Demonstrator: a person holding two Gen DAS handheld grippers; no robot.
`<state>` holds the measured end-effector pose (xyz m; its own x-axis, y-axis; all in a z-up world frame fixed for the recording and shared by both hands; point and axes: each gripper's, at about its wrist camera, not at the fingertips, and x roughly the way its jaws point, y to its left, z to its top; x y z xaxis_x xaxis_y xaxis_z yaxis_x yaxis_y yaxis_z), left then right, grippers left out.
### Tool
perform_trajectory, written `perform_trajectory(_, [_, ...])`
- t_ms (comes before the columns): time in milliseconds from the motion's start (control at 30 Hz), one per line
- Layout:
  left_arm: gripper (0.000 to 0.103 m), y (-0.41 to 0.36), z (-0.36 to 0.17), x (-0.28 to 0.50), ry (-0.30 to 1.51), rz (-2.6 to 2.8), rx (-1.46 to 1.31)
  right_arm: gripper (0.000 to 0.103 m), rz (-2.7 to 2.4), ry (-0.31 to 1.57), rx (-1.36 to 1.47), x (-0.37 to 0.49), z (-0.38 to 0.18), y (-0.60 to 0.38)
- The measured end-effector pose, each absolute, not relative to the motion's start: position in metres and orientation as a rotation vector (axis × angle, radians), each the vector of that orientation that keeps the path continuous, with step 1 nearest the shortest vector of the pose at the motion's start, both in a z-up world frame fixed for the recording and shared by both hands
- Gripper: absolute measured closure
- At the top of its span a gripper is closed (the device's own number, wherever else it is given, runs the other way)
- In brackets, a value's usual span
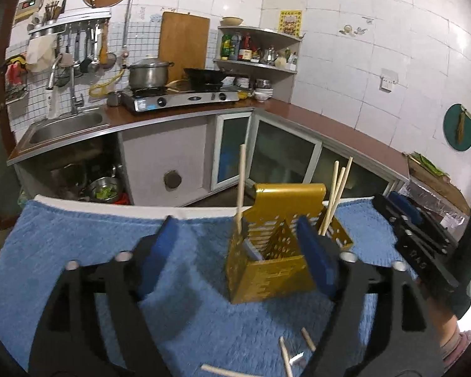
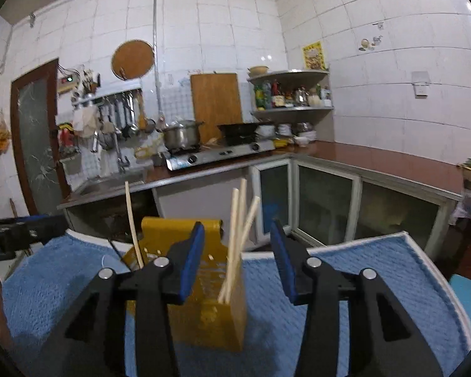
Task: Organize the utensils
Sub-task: 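Move both tools back to the remaining chopsticks and fork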
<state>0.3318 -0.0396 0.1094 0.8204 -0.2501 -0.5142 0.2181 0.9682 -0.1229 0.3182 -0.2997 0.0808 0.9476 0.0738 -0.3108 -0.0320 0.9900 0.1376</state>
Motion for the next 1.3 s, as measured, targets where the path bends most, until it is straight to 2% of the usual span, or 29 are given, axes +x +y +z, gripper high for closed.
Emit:
perform_trajectory(67, [0.013,-0.031,0.109,0.32,0.56,-0.242,-0.072,0.046,0.04,0.347,0.123,0.306,0.083,-0.3])
perform_trajectory(133, [0.006,-0.023,0.104,0.309,0.569,-0.23,-0.087,0.039,0.005,0.368,0.09,0.289,0.083,-0.298])
perform_trajectory(267, [0.005,-0.01,0.084,0.289,0.617,-0.186,-0.159,0.022,-0.019,0.393,0.079,0.257,0.071,-0.297])
perform_trajectory(300, [0.005,-0.007,0.075,0.286,0.645,-0.183,-0.18,0.02,-0.025,0.399,0.085,0.253,0.067,-0.297])
perform_trajectory(600, [0.005,-0.008,0.002,0.277,0.787,-0.133,-0.191,0.017,-0.105,0.486,0.038,0.226,0.003,-0.295])
perform_trajectory(900, [0.005,-0.028,-0.043,0.284,0.894,-0.125,-0.094,0.016,-0.11,0.557,0.106,0.232,-0.021,-0.305])
perform_trajectory(1000, [0.009,-0.034,-0.049,0.287,0.914,-0.102,-0.082,0.016,-0.112,0.577,0.084,0.234,-0.027,-0.299])
perform_trajectory(1100, [0.03,-0.041,-0.056,0.292,0.97,-0.117,-0.079,0.016,-0.115,0.581,0.043,0.235,-0.029,-0.292])
perform_trajectory(1167, [0.049,-0.043,-0.063,0.296,1.02,-0.13,-0.086,0.016,-0.112,0.584,0.03,0.236,-0.031,-0.288])
perform_trajectory(1300, [0.052,-0.049,-0.063,0.302,1.022,-0.131,-0.068,0.016,-0.112,0.596,0.019,0.237,-0.033,-0.286])
